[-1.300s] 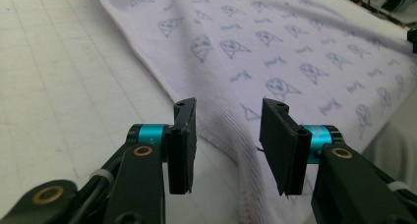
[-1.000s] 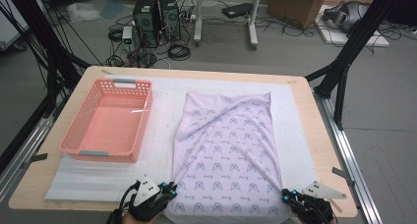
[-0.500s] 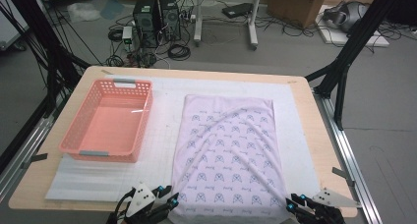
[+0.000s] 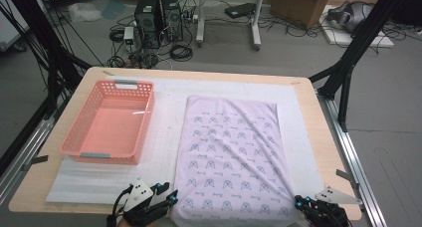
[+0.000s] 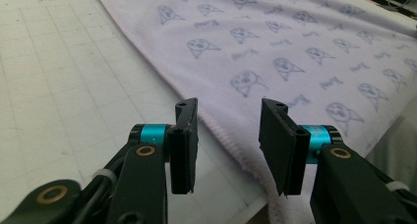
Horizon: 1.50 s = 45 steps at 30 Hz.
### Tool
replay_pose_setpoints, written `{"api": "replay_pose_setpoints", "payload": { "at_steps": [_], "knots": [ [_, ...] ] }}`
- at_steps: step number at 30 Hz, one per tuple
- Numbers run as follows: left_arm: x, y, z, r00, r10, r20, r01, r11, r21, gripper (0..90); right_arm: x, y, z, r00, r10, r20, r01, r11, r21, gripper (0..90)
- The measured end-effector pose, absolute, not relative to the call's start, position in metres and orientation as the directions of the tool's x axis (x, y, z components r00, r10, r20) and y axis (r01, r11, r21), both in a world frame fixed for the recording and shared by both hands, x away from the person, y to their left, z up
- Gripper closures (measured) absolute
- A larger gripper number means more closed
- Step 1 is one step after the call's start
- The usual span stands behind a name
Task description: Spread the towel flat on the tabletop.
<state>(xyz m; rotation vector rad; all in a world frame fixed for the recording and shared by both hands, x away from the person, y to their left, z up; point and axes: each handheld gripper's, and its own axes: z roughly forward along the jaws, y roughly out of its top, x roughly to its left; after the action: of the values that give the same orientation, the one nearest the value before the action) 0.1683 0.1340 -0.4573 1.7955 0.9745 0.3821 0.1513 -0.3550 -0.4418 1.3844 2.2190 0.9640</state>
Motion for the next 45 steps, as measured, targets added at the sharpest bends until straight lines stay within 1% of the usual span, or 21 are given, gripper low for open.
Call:
{"api": "replay_pose_setpoints", "payload": {
  "at_steps": [4,7,8,9,10,11,12,14,18,22,24,25,26,27,29,32,34,36,37,42,45],
  "knots": [
    [0.173,0.129,-0.459,0.633,0.751,-0.186,0.454,-0.166,0.876,56.3,0.15,-0.353,-0.44,-0.465,0.882,0.07,0.624,0.271,0.733,73.2],
    [0.175,0.12,-0.463,0.655,0.734,-0.179,0.465,-0.206,0.861,56.6,0.152,-0.353,-0.439,-0.455,0.887,0.083,0.614,0.244,0.75,69.3],
    [0.175,0.117,-0.465,0.662,0.731,-0.166,0.464,-0.226,0.856,59.8,0.152,-0.352,-0.439,-0.454,0.887,0.084,0.615,0.243,0.75,69.3],
    [0.173,0.114,-0.466,0.662,0.741,-0.11,0.431,-0.256,0.866,63.1,0.153,-0.352,-0.439,-0.452,0.888,0.083,0.616,0.244,0.749,68.9],
    [0.172,0.113,-0.466,0.659,0.747,-0.083,0.416,-0.271,0.868,74.0,0.153,-0.351,-0.44,-0.452,0.888,0.082,0.616,0.245,0.749,68.4],
    [0.173,0.113,-0.466,0.665,0.741,-0.092,0.422,-0.272,0.864,81.9,0.153,-0.351,-0.44,-0.45,0.889,0.083,0.618,0.244,0.747,68.1],
    [0.173,0.114,-0.465,0.658,0.745,-0.106,0.437,-0.264,0.86,86.4,0.154,-0.351,-0.441,-0.45,0.889,0.084,0.619,0.243,0.747,67.5],
    [0.171,0.117,-0.462,0.655,0.749,-0.098,0.446,-0.28,0.85,87.6,0.154,-0.351,-0.442,-0.445,0.892,0.084,0.622,0.24,0.745,67.3],
    [0.162,0.138,-0.46,0.63,0.761,-0.154,0.498,-0.243,0.833,87.7,0.155,-0.353,-0.443,-0.437,0.895,0.087,0.625,0.232,0.745,67.3],
    [0.159,0.14,-0.459,0.636,0.753,-0.168,0.498,-0.234,0.835,86.8,0.161,-0.35,-0.447,-0.427,0.9,0.087,0.637,0.231,0.735,65.9],
    [0.158,0.138,-0.46,0.64,0.747,-0.181,0.487,-0.211,0.848,81.5,0.161,-0.348,-0.447,-0.418,0.905,0.08,0.636,0.229,0.737,68.1],
    [0.159,0.137,-0.46,0.641,0.746,-0.181,0.482,-0.208,0.851,74.1,0.161,-0.347,-0.447,-0.413,0.908,0.073,0.637,0.231,0.735,73.8],
    [0.159,0.137,-0.459,0.638,0.748,-0.184,0.48,-0.2,0.854,69.1,0.161,-0.348,-0.447,-0.423,0.903,0.079,0.636,0.234,0.735,85.2],
    [0.161,0.137,-0.458,0.635,0.75,-0.185,0.472,-0.188,0.861,65.5,0.161,-0.348,-0.447,-0.439,0.892,0.103,0.642,0.232,0.731,88.1],
    [0.163,0.137,-0.456,0.632,0.751,-0.193,0.466,-0.168,0.869,60.0,0.16,-0.347,-0.443,-0.438,0.896,0.067,0.65,0.264,0.713,88.8],
    [0.165,0.138,-0.454,0.635,0.749,-0.192,0.451,-0.158,0.878,58.1,0.152,-0.352,-0.438,-0.427,0.904,0.031,0.663,0.29,0.69,88.8],
    [0.168,0.139,-0.454,0.633,0.748,-0.198,0.45,-0.147,0.881,58.1,0.149,-0.357,-0.439,-0.426,0.904,0.045,0.668,0.28,0.69,87.6],
    [0.172,0.138,-0.454,0.63,0.747,-0.21,0.455,-0.137,0.88,58.3,0.149,-0.359,-0.44,-0.424,0.904,0.058,0.656,0.263,0.707,76.3],
    [0.175,0.136,-0.455,0.63,0.75,-0.203,0.453,-0.142,0.88,59.1,0.15,-0.359,-0.44,-0.417,0.907,0.058,0.65,0.253,0.717,71.7],
    [0.19,0.123,-0.462,0.641,0.746,-0.182,0.48,-0.204,0.853,67.6,0.154,-0.359,-0.44,-0.406,0.91,0.086,0.638,0.214,0.74,68.6],
    [0.188,0.116,-0.464,0.637,0.764,-0.105,0.444,-0.252,0.86,87.5,0.156,-0.356,-0.441,-0.41,0.908,0.083,0.632,0.218,0.744,68.3]
  ]
}}
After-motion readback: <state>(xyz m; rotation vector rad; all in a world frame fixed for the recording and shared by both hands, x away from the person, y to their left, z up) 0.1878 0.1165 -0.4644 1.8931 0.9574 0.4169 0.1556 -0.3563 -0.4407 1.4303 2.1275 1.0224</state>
